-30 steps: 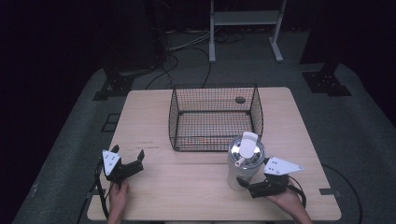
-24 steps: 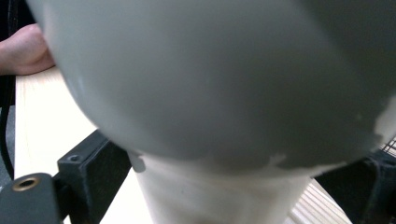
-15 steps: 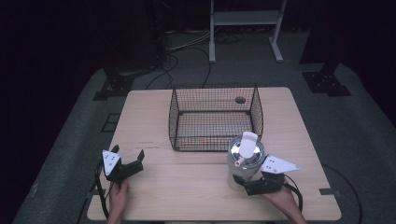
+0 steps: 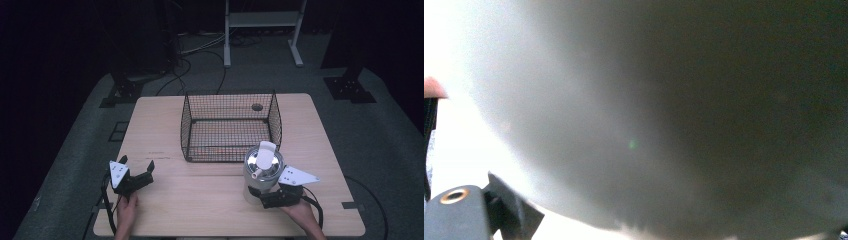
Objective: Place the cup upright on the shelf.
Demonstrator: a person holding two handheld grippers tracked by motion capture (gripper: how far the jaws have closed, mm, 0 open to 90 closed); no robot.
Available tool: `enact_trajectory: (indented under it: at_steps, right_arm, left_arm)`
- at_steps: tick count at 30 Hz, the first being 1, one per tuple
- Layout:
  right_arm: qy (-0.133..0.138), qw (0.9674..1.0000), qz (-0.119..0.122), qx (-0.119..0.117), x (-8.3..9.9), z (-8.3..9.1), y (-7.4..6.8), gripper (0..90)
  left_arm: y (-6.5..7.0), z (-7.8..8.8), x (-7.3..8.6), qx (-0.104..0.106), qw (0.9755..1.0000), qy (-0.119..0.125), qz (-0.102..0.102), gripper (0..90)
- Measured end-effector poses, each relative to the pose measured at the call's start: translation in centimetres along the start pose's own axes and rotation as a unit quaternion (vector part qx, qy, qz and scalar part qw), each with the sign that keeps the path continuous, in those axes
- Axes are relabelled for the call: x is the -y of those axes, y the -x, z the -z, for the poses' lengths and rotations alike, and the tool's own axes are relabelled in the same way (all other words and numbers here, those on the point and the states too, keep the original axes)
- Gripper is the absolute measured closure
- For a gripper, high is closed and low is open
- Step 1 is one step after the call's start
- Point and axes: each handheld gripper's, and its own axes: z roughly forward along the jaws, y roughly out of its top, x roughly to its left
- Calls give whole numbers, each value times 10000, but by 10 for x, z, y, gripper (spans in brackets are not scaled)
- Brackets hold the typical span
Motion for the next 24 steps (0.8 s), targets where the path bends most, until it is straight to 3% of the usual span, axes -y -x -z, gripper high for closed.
enact_trajectory:
  at_steps: [9,14,20,24]
  right_arm:
    - [78,10000,13,35,0,-1,-2,95]
    - [239,9996,-151,-88,-6,-4,1,96]
    - [346,9993,-94,-101,-31,-7,2,96]
    - [327,9993,58,-181,-59,-13,5,96]
  left_arm:
    - [0,0,0,4,10000,10,31,0]
    - [-1,0,0,6,10000,3,24,0]
    - [-1,0,0,9,10000,3,24,0]
    - [0,0,0,11,10000,22,53,0]
